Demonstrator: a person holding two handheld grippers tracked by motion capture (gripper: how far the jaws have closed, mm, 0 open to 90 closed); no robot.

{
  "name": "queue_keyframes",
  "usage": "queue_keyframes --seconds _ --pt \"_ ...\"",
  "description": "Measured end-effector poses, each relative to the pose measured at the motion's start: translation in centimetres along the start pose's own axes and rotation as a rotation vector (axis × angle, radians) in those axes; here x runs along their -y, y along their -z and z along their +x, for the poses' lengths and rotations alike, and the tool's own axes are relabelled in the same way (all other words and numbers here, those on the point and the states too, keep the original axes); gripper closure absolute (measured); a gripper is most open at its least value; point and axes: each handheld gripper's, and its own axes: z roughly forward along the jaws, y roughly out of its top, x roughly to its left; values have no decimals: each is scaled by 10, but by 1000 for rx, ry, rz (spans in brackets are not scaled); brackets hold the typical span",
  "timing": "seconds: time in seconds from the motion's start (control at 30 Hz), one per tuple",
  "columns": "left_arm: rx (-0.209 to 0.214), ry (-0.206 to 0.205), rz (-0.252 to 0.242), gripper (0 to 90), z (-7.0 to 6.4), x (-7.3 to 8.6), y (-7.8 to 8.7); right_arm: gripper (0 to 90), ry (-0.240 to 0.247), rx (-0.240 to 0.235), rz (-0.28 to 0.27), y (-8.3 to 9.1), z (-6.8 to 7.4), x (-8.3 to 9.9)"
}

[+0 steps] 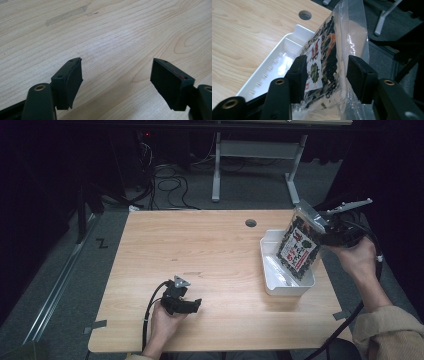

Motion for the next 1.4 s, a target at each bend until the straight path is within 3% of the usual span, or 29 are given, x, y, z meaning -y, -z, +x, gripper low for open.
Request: queue_keyframes --seconds 0.47,0.8,1.0,1.17,1.37,1.4 --pt "1 -2 3 261 0 0 0 494 -23 6 1 1 -5 3" --pt "0 -2 1 261 0 0 0 496 -12 6 -46 10 -1 2" --pt "0 -1 -1 261 0 0 0 516 29 -27 -102 19 13 1" --pt "-1 -5 -2 261 0 0 1 534 58 -55 -116 19 26 2" --pt "-3 -4 -6 261 0 0 1 554 93 -119 -120 16 47 5" --pt "-2 -4 -7 261 0 0 1 556 99 -145 -122 15 56 7"
